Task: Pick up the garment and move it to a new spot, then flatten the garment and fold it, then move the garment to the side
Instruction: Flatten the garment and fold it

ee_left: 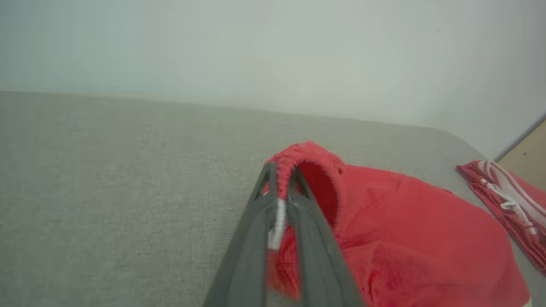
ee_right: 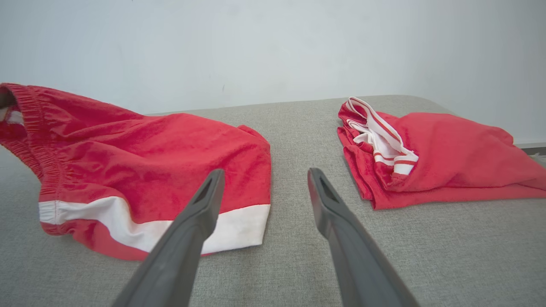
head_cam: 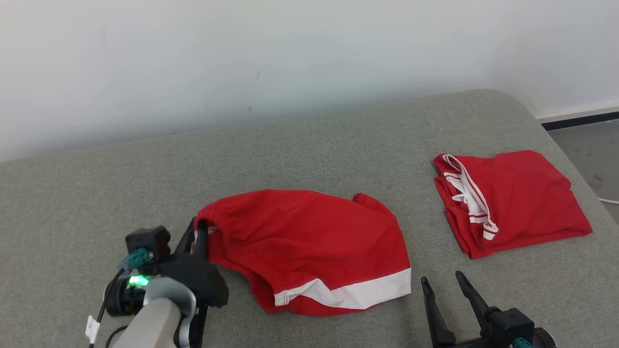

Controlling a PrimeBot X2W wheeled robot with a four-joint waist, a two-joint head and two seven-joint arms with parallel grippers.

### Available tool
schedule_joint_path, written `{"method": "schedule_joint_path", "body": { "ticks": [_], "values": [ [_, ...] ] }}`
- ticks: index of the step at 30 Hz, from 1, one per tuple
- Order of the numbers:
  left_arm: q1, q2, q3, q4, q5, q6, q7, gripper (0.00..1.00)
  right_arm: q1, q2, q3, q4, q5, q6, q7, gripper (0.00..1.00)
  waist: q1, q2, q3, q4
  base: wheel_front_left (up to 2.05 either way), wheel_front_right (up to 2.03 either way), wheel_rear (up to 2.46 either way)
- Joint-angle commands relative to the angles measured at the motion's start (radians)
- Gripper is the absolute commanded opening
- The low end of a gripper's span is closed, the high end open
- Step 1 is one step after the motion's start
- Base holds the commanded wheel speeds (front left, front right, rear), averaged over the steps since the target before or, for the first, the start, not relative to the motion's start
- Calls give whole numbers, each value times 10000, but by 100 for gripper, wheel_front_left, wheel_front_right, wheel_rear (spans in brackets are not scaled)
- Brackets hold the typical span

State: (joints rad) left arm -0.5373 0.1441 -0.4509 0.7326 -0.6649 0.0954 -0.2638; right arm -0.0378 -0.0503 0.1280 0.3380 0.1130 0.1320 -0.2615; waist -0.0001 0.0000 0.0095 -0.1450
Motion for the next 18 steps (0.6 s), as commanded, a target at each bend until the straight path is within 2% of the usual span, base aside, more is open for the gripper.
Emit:
{"method": "schedule_joint_path", "body": {
  "ticks": [1,7,12,18],
  "values": [
    [171,51,79,438,182,45,-3,100,68,2,23,-10,-49,-28,-46,100,1,0,16,24,0,0,0],
    [454,-111,407,713,267,115,-4,100,80,0,-10,18,-87,-28,-47,100,1,0,-40,68,0,0,0],
    [976,-437,259,766,-162,-583,195,100,225,2,-178,-23,-99,-28,-47,100,1,0,-136,285,0,0,0],
    [1477,-817,-297,229,-565,-1023,875,100,221,0,-138,-52,37,-28,-47,100,1,0,-211,530,0,0,0]
  ]
}}
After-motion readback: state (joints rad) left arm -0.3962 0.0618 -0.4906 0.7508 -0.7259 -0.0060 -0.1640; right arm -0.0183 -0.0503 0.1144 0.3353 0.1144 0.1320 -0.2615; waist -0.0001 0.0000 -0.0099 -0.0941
